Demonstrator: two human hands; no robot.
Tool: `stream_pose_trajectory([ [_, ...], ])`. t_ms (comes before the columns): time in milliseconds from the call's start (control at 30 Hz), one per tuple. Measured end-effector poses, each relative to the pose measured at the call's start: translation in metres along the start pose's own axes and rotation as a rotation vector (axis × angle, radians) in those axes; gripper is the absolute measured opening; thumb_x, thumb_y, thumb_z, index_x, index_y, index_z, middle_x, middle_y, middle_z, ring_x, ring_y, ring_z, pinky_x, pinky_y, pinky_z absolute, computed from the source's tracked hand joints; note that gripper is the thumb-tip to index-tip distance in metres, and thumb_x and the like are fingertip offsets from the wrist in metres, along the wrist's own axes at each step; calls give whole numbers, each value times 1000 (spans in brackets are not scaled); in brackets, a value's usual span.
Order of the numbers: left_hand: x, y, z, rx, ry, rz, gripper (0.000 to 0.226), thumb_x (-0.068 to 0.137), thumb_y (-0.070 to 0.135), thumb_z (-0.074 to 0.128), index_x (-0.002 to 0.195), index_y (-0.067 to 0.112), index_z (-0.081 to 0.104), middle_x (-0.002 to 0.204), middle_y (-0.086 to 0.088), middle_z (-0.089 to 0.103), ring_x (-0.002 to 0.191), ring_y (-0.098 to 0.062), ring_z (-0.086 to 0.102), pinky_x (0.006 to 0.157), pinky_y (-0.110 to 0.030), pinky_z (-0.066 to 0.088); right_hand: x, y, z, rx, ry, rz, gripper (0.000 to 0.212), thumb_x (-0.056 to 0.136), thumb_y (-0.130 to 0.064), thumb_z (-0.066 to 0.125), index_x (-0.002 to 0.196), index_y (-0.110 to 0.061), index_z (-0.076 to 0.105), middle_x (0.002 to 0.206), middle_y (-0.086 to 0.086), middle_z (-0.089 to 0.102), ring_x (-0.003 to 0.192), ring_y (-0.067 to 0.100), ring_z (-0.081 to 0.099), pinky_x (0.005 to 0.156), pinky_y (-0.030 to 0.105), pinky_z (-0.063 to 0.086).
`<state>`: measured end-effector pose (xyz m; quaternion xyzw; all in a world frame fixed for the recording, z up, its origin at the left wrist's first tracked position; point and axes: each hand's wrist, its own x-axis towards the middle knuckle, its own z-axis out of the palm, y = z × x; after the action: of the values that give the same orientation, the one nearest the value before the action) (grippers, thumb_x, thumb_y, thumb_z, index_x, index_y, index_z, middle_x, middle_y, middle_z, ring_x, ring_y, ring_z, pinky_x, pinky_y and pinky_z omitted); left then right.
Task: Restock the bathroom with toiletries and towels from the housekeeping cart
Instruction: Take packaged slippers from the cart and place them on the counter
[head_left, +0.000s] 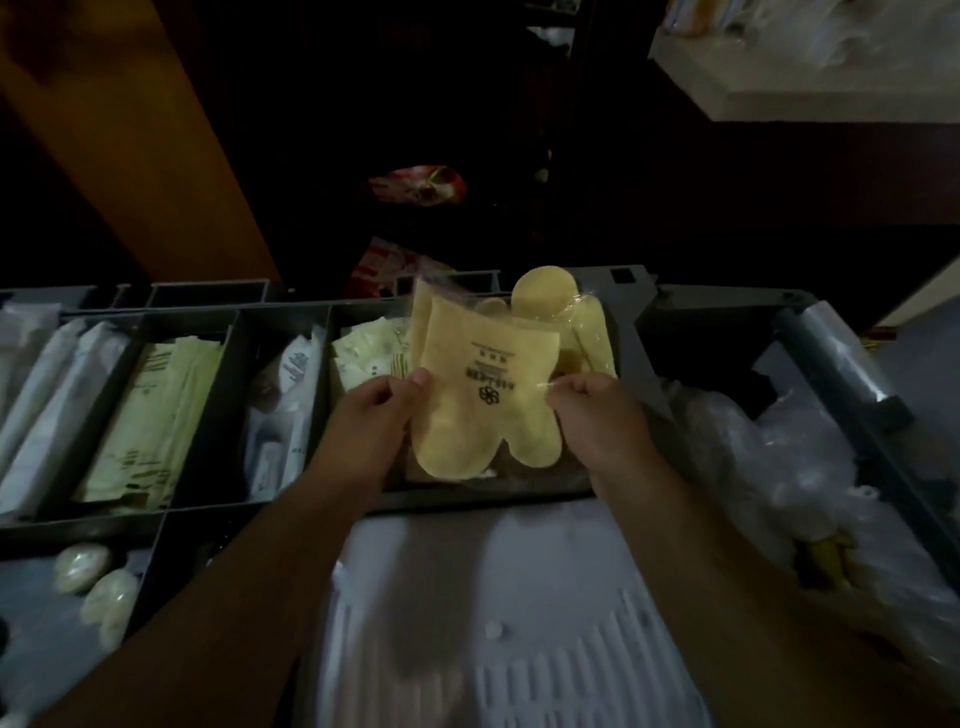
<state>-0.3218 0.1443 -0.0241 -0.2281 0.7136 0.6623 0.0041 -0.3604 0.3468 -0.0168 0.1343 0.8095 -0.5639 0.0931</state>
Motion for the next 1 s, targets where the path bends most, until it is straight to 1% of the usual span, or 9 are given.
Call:
stream_pose_trajectory([
  [67,-9,3,-13,-142,6,-37,34,96,37,63,89,3,63,78,-7,72,73,-20,69,65,-32,58,-5,-9,17,61,-47,3,13,88,-26,65,99,-20,67,91,-4,67,87,13,62,68,28,49],
  [167,-31,10,-38,-291,47,-56,18,98,23,60,92,6,58,81,-12,69,74,-23,68,65,-37,60,-19,-19,45,235,-203,35,55,63,-39,76,110,-12,68,105,10,74,99,30,70,88,51,58],
  [200,-40,13,-48,-314,57,-65,13,99,19,58,93,7,57,82,-11,71,75,-23,70,66,-40,60,-24,-22,53,308,-272,66,58,64,-34,79,115,-9,68,107,13,74,100,31,71,91,53,57],
  [267,-57,16,-73,-330,66,-59,4,98,8,54,97,8,58,87,-9,73,79,-23,72,65,-40,61,-35,-26,68,423,-414,125,34,82,-13,74,114,-3,69,104,15,75,96,30,72,88,49,58],
  [333,-72,14,-103,-379,49,-27,17,91,-2,55,105,7,61,95,-9,75,89,-26,73,72,-42,58,-52,-30,82,456,-520,152,19,91,-1,63,109,-1,69,101,17,75,91,29,73,81,44,60],
  [433,-96,6,-148,-384,25,19,36,77,-1,61,111,11,63,100,-8,74,95,-30,71,75,-45,57,-82,-35,101,412,-597,66,19,92,2,60,108,0,70,102,18,75,91,28,74,76,40,61],
  [633,-166,-22,-227,-446,-37,55,60,67,2,58,125,15,63,110,-16,73,98,-31,72,68,-35,60,-166,-46,146,285,-650,-36,14,92,2,62,100,-5,71,96,16,77,84,27,74,68,35,60],
  [800,-226,-54,-281,-500,6,52,53,56,-1,65,108,12,68,100,-22,71,82,-32,70,64,-36,57,-234,-42,191,226,-772,-43,18,92,-4,63,109,-6,70,102,16,76,94,32,73,77,40,58],
  [1000,-288,-91,-320,-573,72,38,60,65,-4,60,120,18,64,108,-22,71,92,-36,67,76,-42,55,-296,-28,231,124,-878,-86,30,84,-1,71,114,-8,69,104,15,76,100,34,72,94,56,54],
])
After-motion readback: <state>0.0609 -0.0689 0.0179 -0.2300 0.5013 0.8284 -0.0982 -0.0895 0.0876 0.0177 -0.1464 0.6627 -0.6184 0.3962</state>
